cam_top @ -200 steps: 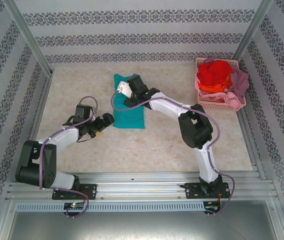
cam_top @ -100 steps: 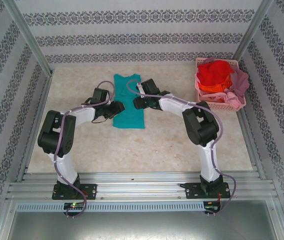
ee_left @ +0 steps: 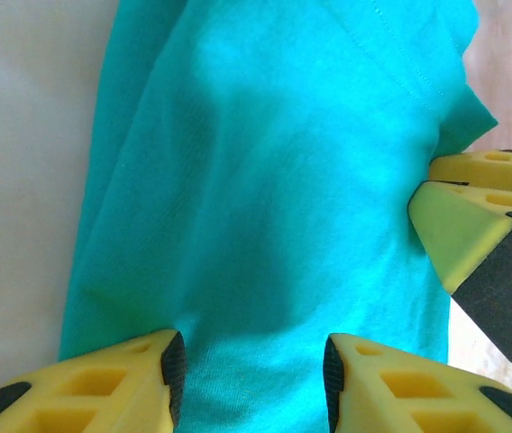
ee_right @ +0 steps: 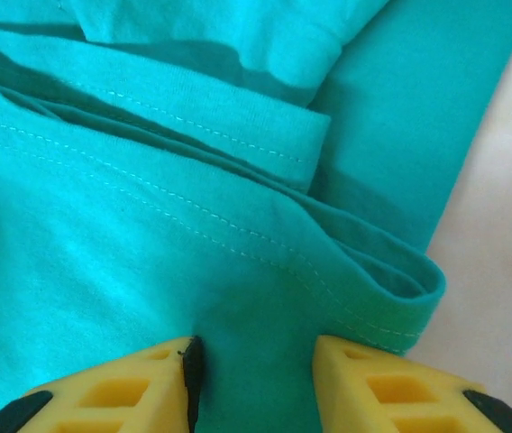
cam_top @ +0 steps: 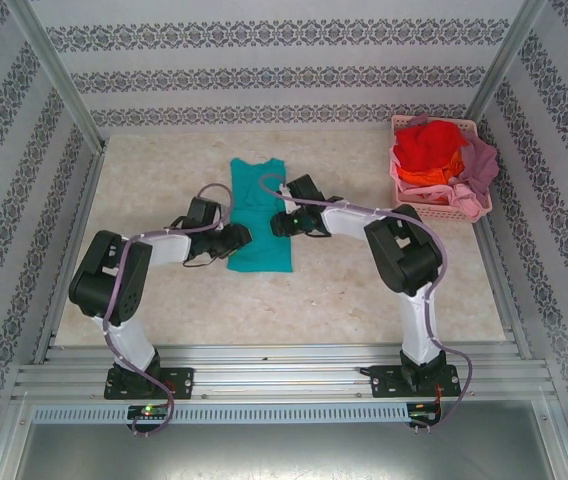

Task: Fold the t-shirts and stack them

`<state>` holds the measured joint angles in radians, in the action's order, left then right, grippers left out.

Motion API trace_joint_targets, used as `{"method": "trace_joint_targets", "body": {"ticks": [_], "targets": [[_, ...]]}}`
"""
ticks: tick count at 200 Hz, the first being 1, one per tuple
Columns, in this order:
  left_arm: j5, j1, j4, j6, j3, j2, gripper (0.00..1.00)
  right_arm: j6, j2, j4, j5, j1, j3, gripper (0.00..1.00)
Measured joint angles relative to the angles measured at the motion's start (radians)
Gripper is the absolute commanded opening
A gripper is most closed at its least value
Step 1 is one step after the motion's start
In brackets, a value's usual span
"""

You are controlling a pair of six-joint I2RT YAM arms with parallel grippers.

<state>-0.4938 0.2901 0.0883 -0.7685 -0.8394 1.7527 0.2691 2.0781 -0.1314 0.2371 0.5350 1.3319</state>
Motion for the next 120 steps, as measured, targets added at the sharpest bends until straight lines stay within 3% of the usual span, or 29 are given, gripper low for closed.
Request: {"method": "trace_joint_targets", "body": {"ticks": [56, 120], "targets": [[0.030, 0.130, 0.021, -0.084, 0.172, -0.156, 0.47, 0.037, -0.181, 0.063, -0.008, 0.033, -0.261, 0.38], [0.134, 0.134, -0.126, -0.096, 0.159, -0.270, 0.51, -0.038, -0.328, 0.030, -0.064, 0.037, -0.338, 0.70]]}}
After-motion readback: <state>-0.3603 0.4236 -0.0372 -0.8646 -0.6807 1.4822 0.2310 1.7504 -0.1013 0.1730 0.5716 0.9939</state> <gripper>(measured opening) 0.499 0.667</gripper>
